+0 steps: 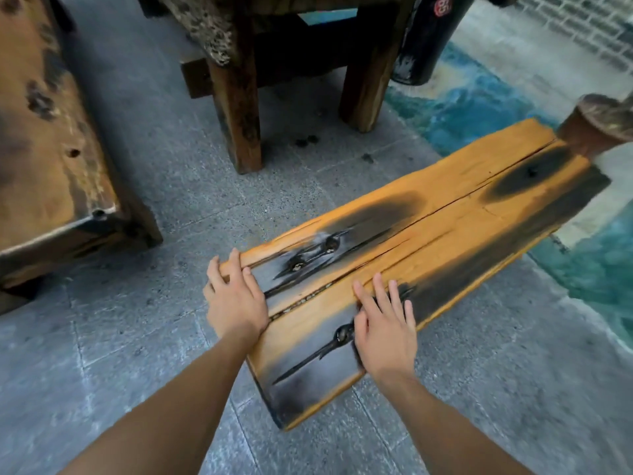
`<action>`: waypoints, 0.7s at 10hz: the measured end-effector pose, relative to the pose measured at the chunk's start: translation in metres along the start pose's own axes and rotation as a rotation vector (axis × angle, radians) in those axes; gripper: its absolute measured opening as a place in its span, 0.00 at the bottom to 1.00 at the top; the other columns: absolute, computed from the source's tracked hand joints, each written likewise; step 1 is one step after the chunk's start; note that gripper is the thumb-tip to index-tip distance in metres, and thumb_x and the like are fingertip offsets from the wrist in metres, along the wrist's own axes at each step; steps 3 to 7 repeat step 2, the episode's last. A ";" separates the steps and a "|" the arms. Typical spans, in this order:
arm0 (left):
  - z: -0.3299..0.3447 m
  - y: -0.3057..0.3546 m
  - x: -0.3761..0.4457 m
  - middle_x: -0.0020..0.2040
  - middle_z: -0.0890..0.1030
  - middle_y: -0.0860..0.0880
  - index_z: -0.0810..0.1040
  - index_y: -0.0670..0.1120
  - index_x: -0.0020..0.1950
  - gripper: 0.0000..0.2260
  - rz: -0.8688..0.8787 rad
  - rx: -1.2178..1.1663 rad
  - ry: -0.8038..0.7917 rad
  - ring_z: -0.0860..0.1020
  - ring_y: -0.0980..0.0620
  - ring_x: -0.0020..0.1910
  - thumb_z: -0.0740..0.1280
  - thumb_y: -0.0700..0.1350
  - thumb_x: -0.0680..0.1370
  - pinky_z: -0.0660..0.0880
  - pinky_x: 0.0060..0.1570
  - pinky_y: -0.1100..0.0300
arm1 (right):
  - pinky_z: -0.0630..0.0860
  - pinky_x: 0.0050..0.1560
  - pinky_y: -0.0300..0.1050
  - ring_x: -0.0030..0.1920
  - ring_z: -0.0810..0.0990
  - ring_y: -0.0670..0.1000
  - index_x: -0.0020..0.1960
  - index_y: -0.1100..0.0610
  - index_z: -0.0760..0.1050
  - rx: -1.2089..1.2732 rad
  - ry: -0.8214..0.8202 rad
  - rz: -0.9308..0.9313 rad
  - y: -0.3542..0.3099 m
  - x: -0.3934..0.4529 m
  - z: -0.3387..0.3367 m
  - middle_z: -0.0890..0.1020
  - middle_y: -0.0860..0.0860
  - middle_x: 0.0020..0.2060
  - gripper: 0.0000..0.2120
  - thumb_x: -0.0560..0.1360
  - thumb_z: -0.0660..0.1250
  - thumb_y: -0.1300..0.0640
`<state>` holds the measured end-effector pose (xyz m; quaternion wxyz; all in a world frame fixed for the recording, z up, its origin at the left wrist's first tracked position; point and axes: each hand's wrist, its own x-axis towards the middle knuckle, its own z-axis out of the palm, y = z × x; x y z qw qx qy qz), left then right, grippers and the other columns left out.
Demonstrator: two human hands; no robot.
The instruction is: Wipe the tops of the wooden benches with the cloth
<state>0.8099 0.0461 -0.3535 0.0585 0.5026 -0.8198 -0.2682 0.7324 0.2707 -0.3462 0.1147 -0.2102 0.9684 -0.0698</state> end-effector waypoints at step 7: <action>-0.114 -0.022 0.023 0.83 0.40 0.46 0.46 0.49 0.83 0.34 0.167 0.063 -0.570 0.45 0.44 0.82 0.62 0.51 0.83 0.47 0.79 0.54 | 0.77 0.61 0.47 0.62 0.81 0.52 0.70 0.42 0.73 0.007 -0.403 0.174 -0.060 -0.003 -0.123 0.79 0.47 0.66 0.18 0.82 0.58 0.45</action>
